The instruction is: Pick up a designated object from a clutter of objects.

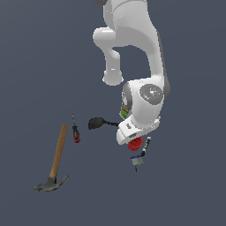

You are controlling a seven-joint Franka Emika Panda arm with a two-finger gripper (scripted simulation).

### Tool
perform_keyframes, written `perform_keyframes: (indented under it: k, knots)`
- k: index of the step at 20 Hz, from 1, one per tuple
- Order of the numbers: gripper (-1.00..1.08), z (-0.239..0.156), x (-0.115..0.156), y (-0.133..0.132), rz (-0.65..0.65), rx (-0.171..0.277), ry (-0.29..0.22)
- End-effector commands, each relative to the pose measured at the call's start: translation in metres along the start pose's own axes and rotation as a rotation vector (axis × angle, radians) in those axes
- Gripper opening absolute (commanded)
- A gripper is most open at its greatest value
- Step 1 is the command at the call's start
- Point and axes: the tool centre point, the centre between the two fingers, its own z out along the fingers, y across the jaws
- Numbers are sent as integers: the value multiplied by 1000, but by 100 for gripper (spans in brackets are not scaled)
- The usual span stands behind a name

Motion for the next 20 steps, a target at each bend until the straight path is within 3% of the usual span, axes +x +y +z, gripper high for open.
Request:
perform_keyframes:
  k: [1,18,19,20]
  knots:
    - [100,0,0,0,0,0,1]
    - [100,51,1,0,-3,0,3]
    - [-100,51,1,0,-3,0,3]
    - [-100,51,1,0,-3,0,3]
